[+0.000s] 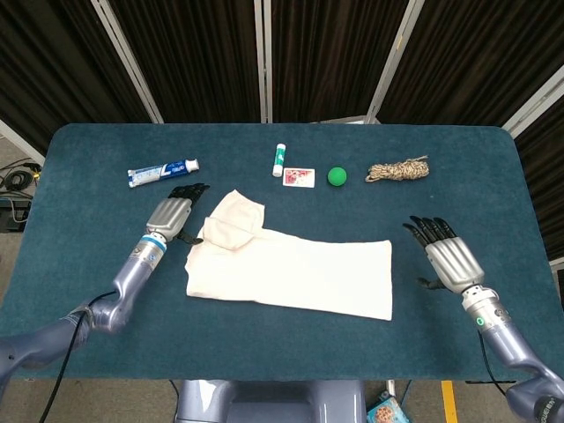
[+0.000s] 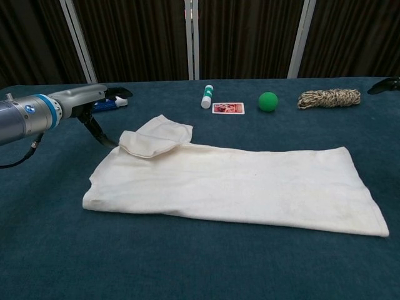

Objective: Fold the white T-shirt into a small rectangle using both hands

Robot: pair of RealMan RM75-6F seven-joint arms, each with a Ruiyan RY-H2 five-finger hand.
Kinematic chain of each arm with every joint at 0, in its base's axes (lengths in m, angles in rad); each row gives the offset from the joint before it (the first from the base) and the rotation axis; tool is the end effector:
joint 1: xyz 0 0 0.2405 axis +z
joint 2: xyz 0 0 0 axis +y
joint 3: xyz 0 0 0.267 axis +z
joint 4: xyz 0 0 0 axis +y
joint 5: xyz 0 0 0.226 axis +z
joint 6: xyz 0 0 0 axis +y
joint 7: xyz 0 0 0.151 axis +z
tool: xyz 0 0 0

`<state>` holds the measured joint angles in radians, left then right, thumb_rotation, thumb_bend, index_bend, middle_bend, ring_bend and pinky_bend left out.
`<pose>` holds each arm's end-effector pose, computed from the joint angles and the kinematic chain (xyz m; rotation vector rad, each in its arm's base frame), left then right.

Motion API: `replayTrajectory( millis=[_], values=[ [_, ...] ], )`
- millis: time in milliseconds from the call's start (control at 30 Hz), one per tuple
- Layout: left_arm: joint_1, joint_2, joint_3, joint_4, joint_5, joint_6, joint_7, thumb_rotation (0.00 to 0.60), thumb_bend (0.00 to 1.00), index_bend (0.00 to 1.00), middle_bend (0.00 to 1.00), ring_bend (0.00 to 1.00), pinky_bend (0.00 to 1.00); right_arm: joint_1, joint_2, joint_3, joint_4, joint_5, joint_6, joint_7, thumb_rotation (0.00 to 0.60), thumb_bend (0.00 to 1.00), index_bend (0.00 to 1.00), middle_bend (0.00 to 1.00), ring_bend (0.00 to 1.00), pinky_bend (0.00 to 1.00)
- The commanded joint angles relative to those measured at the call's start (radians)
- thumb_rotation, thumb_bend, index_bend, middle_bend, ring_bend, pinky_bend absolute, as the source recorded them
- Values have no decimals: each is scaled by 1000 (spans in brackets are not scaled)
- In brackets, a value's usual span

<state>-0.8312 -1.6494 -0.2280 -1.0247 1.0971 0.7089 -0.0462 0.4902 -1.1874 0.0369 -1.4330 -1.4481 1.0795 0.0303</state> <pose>-0.2036 0.4394 -0.0377 -1.7253 -1.1917 -0.8783 -0.2926 -0.3180 0.0954 1.7862 -0.8710 0.8040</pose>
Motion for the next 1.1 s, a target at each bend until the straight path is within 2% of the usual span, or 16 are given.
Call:
replayTrajectory(
  millis=[33, 367, 467, 700, 867, 1100],
  values=[
    [17, 32, 2, -31, -4, 12, 6, 600, 0, 0, 0, 0, 0, -18, 17, -7, -25, -9, 23, -10, 600, 58, 29, 0, 0, 0],
    [88, 152, 50, -142, 101, 90, -54, 600, 0, 0, 0, 0, 0, -86, 65, -26, -125, -27, 111, -29, 600, 7, 29, 0, 0, 0],
    [114, 188, 81, -170, 154, 116, -83, 600, 0, 0, 0, 0, 0, -129, 71, -27, -175, -40, 191, -40, 600, 0, 29, 0, 0, 0],
    [126, 195, 106, -168, 207, 126, -134, 600, 0, 0, 0, 0, 0, -217, 43, -30, -235, -71, 340, -105, 600, 0, 29, 0, 0, 0],
    [89, 163, 89, -139, 198, 85, -128, 600, 0, 0, 0, 0, 0, -258, 23, -30, -229, -90, 402, -136, 600, 0, 30, 0, 0, 0],
    [19, 110, 47, -76, 144, 9, -80, 600, 0, 0, 0, 0, 0, -266, 12, -19, -206, -86, 398, -151, 600, 0, 38, 0, 0, 0]
  ],
)
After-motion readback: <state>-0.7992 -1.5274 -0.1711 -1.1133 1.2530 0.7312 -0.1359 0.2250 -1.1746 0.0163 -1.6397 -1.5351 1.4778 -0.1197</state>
